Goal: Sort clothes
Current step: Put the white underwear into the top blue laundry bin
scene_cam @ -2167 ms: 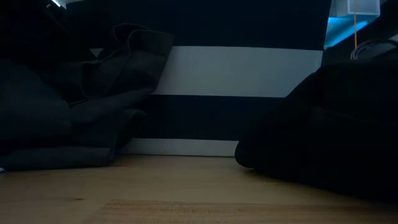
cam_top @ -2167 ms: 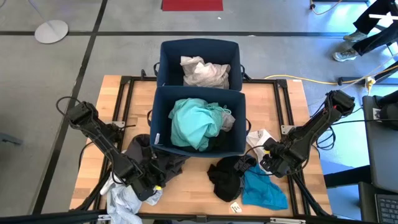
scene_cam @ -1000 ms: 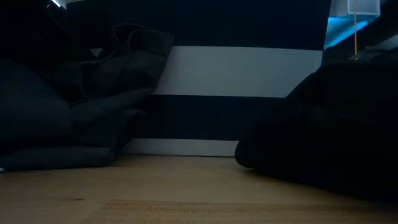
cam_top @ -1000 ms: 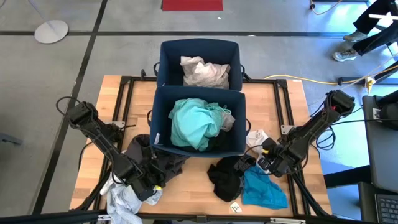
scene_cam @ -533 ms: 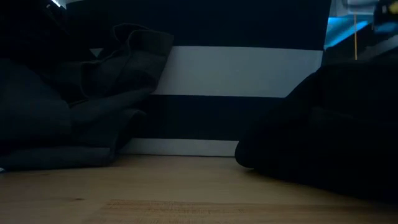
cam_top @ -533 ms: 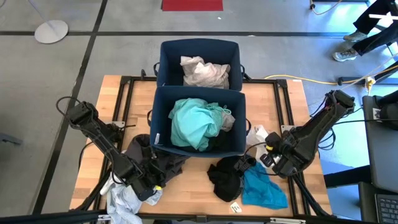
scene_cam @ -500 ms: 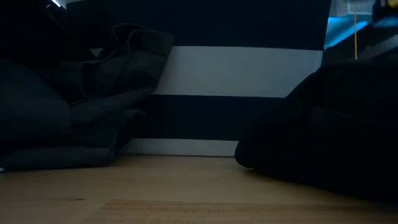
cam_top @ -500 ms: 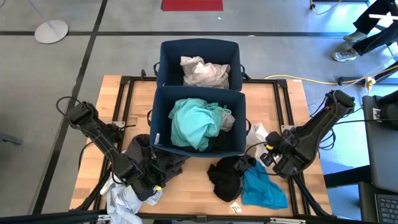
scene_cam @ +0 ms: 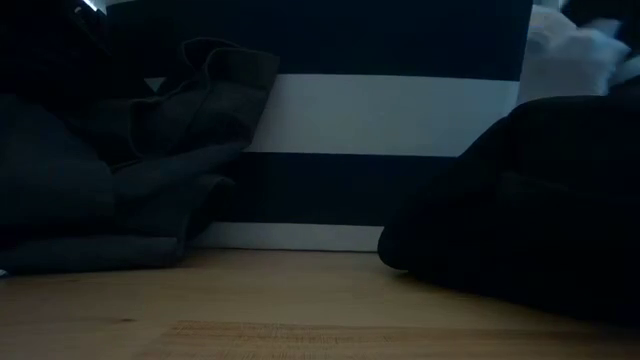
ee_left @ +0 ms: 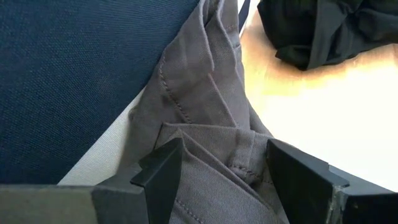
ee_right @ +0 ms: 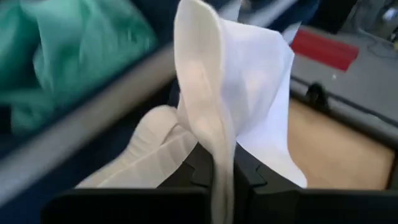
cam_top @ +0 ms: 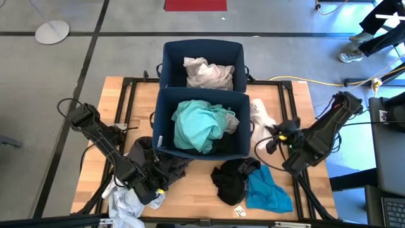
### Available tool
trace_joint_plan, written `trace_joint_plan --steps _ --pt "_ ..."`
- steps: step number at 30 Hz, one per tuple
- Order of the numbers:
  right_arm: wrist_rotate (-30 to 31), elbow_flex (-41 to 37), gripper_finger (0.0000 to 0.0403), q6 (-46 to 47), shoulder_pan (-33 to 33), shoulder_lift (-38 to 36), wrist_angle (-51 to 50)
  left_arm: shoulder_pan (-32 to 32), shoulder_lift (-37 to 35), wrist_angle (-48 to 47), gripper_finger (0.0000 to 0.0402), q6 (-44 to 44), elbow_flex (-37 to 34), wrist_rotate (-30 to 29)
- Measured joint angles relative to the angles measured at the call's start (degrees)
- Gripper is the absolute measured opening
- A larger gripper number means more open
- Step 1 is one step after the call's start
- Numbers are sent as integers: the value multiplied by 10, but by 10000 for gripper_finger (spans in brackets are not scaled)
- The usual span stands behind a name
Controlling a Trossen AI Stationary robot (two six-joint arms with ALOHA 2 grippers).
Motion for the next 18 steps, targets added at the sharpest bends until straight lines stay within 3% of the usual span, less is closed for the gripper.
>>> trace_joint_plan --steps 10,18 --pt "111 126 20 -216 -96 -1 3 0 0 0 224 12 0 0" --pt "114 199 21 -461 -211 -1 81 0 0 0 224 34 0 -5"
